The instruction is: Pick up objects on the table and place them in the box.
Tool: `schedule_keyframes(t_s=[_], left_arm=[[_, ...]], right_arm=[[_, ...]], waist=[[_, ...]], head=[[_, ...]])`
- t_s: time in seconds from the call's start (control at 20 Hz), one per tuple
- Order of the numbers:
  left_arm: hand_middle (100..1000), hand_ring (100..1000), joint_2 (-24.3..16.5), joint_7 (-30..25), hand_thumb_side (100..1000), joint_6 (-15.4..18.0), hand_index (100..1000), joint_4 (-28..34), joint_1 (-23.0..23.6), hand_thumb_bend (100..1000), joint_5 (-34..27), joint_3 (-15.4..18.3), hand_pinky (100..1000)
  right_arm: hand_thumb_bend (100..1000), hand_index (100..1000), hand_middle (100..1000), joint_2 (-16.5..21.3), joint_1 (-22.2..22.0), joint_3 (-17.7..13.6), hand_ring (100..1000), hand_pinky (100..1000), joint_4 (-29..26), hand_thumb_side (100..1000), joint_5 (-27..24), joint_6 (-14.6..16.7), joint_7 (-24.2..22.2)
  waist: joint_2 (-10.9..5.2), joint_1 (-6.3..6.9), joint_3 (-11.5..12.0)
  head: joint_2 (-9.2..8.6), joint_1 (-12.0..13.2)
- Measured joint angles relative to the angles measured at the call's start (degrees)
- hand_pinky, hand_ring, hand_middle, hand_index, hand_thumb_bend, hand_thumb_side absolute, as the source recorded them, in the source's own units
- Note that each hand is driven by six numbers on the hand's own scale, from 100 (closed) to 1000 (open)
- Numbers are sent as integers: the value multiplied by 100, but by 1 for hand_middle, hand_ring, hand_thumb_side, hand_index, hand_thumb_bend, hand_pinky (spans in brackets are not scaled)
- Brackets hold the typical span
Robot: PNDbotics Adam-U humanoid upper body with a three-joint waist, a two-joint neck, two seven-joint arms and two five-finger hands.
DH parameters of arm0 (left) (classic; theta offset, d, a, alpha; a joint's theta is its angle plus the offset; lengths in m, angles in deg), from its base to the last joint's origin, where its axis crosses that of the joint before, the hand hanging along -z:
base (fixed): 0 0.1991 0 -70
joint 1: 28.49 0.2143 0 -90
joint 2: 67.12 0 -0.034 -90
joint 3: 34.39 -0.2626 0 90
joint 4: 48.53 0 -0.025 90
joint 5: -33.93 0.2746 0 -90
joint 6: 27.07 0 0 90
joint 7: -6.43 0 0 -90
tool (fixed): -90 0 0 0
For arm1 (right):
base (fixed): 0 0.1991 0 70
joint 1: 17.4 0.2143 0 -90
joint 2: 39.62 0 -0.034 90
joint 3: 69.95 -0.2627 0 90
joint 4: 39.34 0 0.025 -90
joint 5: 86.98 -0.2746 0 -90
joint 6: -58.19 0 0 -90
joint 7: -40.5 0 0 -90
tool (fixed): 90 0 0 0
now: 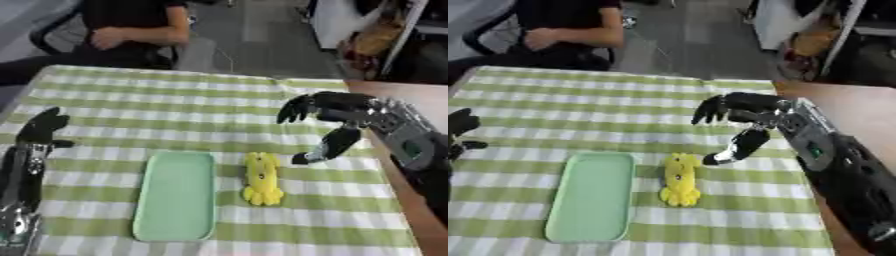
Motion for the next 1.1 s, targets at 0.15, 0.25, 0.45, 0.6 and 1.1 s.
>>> schedule_keyframes(t_s=[0.15,0.25,0.45,0.6,1.1], left_arm=[[888,807,0,-11,1000,6,766,0,-1,684,-2,-5,618],[888,807,1,-23,1000,1,766,0,-6,684,-5,-21,618],[890,808,3,-39,1000,-8,766,0,-24,682,-14,-35,619],[890,809,3,-46,1000,-3,766,1,-56,682,-18,-36,619],[891,810,4,-55,1000,2,766,3,-57,682,-18,-51,619]], right_arm=[[544,858,819,-115,0,5,750,705,63,548,83,0,0],[546,858,818,-211,0,24,750,705,111,548,145,2,2],[546,859,818,-382,0,68,749,704,187,546,244,26,26],[547,859,818,-450,-2,76,749,703,240,545,289,48,48],[552,859,816,-500,-10,108,748,703,347,545,344,73,73]], waist=[[2,3,18],[9,5,25],[17,6,51],[17,6,54],[26,6,67]], head=[[0,-27],[0,-45],[0,-49],[0,-49],[0,-49]])
